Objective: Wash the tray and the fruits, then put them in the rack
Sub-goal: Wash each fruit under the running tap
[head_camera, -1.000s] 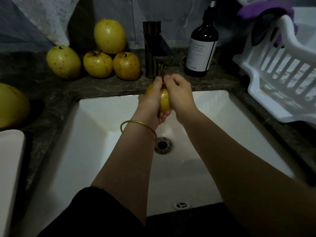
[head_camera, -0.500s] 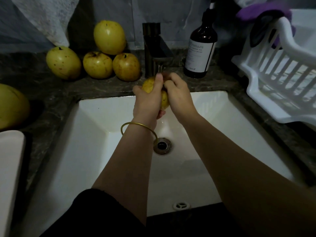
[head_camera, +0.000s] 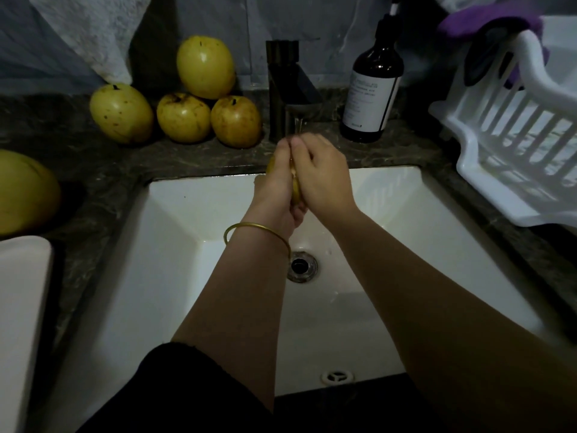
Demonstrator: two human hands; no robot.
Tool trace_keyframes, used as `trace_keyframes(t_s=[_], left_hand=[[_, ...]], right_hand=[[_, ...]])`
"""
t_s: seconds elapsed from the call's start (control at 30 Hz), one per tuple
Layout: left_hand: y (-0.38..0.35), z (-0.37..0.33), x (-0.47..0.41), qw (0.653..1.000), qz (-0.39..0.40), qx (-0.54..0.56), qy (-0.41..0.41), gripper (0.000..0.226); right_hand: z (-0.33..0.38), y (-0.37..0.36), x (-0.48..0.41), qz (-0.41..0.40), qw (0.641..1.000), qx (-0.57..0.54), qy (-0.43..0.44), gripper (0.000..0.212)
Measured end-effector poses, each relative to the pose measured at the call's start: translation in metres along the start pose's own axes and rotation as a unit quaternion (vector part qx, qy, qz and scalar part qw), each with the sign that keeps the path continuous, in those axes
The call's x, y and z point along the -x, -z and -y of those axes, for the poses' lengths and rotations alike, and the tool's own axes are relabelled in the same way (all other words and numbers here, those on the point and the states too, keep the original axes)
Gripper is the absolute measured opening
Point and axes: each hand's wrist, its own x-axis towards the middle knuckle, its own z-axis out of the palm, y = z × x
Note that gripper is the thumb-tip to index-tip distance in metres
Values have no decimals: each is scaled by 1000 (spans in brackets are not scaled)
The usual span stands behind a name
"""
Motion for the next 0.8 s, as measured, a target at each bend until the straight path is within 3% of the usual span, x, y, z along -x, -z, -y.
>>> trace_keyframes(t_s=[0.17,0.23,0.3,0.37,0.43,0.53,0.63,0.8], left_hand=[[-1,-1,1,997,-21,-59,56,73],[1,-4,3,996,-4,-12,93,70],[4,-6,8,988,30,67,135,71],[7,-7,11,975,59,133,170,74],[10,-7,13,958,96,179,204,76],[11,-6,15,948,117,200,218,81],[7,-6,14,973,86,117,182,82],[-4,-10,6,995,-40,-77,56,48]], right_hand=[[-1,11,-5,58,970,-128,-200,14],[-1,14,-7,71,923,-246,-288,29],[-2,16,-7,80,853,-370,-359,40],[-2,15,-7,99,826,-416,-367,41],[-5,16,-5,117,805,-444,-376,55],[-4,18,-5,127,796,-455,-378,58],[-3,16,-5,89,803,-458,-371,45],[-5,18,-6,-21,797,-435,-418,23]])
